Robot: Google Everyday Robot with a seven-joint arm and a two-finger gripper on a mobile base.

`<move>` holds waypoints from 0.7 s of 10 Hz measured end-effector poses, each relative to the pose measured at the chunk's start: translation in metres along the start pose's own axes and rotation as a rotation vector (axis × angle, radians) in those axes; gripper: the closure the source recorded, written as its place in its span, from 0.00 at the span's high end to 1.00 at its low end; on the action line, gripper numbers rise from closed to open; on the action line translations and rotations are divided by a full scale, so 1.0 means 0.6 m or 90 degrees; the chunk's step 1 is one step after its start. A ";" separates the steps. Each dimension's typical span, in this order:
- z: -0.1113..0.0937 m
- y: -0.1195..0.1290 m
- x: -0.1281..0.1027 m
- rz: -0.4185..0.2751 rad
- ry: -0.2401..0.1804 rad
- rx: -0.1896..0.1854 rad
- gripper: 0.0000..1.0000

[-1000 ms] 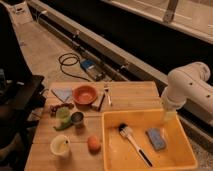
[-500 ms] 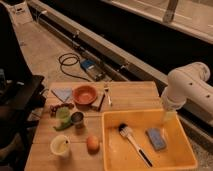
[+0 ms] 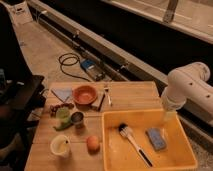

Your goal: Place towel in metal cup

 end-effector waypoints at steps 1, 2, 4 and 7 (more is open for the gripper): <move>0.000 0.000 0.000 0.000 0.000 0.000 0.65; -0.001 -0.001 0.000 -0.002 0.003 0.002 0.65; -0.016 -0.018 -0.010 -0.021 0.008 0.031 0.65; -0.066 -0.103 -0.073 -0.088 -0.005 0.092 0.65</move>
